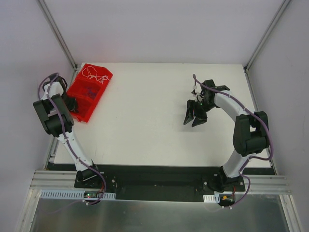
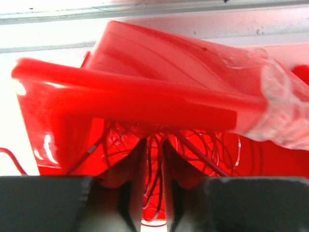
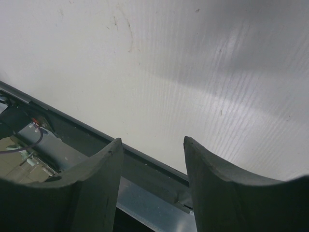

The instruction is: Untangle the cables

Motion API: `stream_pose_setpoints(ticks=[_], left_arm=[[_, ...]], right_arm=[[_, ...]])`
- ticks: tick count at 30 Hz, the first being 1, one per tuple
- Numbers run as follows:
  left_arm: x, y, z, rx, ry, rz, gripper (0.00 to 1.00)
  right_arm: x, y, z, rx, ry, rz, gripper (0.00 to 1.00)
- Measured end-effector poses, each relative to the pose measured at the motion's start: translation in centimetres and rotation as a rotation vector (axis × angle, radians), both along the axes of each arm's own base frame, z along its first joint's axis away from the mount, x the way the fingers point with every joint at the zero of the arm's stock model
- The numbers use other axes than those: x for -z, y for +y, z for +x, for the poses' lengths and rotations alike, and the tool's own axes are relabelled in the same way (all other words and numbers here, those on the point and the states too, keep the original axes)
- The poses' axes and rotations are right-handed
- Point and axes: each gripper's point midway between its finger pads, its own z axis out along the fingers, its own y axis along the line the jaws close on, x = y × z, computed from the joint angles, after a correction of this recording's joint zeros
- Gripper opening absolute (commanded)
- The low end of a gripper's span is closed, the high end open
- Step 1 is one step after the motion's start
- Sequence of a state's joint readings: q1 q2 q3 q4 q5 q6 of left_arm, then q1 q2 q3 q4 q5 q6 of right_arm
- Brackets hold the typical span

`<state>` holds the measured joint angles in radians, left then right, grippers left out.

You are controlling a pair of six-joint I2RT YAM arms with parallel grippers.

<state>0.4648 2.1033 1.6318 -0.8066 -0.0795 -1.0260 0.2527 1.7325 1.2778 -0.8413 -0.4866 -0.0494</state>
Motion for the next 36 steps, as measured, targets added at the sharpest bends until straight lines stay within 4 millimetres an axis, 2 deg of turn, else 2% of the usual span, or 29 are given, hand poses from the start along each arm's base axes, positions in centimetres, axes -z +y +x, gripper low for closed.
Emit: stream_pose_setpoints(ticks=[2,6,9,15,17,21,25,28,29,31,32,33,34,36], left_arm=[[-0.1,0.0,0.0,0.006,-0.007,0.003,0.37],[-1.2,-0.1,0.0,0.035,-0.036,0.012,0.46],[-3.1,-0.1,0.2,0.061,-0.077,0.030,0.53],[-8.1,0.0,0.4,0.109,-0.198,0.100,0.55],[-9.6,0.0,0.3,0.124,-0.230,0.124,0.59],[-11.6,-0.5,-0.1,0.149,-0.279,0.143,0.64],[-13.3,-1.9,0.1,0.235,-0.324,0.166,0.70],[-15.0,-5.8,1.4,0.395,-0.379,0.186,0.72],[-15.6,-8.2,2.0,0.478,-0.411,0.196,0.73],[-16.8,-14.6,2.7,0.679,-0.486,0.193,0.74],[-17.4,-18.3,2.6,0.793,-0.533,0.182,0.74],[-17.8,-21.1,2.3,0.876,-0.570,0.174,0.75],[-18.1,-25.1,1.3,1.006,-0.624,0.165,0.76],[-18.4,-31.0,-1.6,1.217,-0.712,0.137,0.77]], right_arm=[[0.0,0.0,0.0,0.000,0.000,0.000,0.56],[0.0,0.0,0.0,0.000,0.000,0.000,0.56],[0.0,0.0,0.0,0.000,0.000,0.000,0.56],[0.0,0.0,0.0,-0.001,0.000,0.000,0.56],[0.0,0.0,0.0,-0.001,0.000,0.000,0.56],[0.0,0.0,0.0,-0.003,-0.002,0.000,0.56],[0.0,-0.1,0.1,-0.002,-0.007,-0.007,0.57],[-0.4,-0.5,0.2,0.001,-0.032,-0.027,0.59],[-0.7,-0.7,0.3,0.002,-0.052,-0.039,0.61],[-1.5,-1.3,0.5,0.011,-0.114,-0.061,0.64],[-2.0,-1.7,0.5,0.018,-0.154,-0.073,0.65],[-2.6,-2.2,0.3,0.027,-0.195,-0.085,0.66],[-3.1,-2.6,0.0,0.037,-0.242,-0.095,0.67],[-4.0,-3.4,-0.6,0.061,-0.339,-0.107,0.78]])
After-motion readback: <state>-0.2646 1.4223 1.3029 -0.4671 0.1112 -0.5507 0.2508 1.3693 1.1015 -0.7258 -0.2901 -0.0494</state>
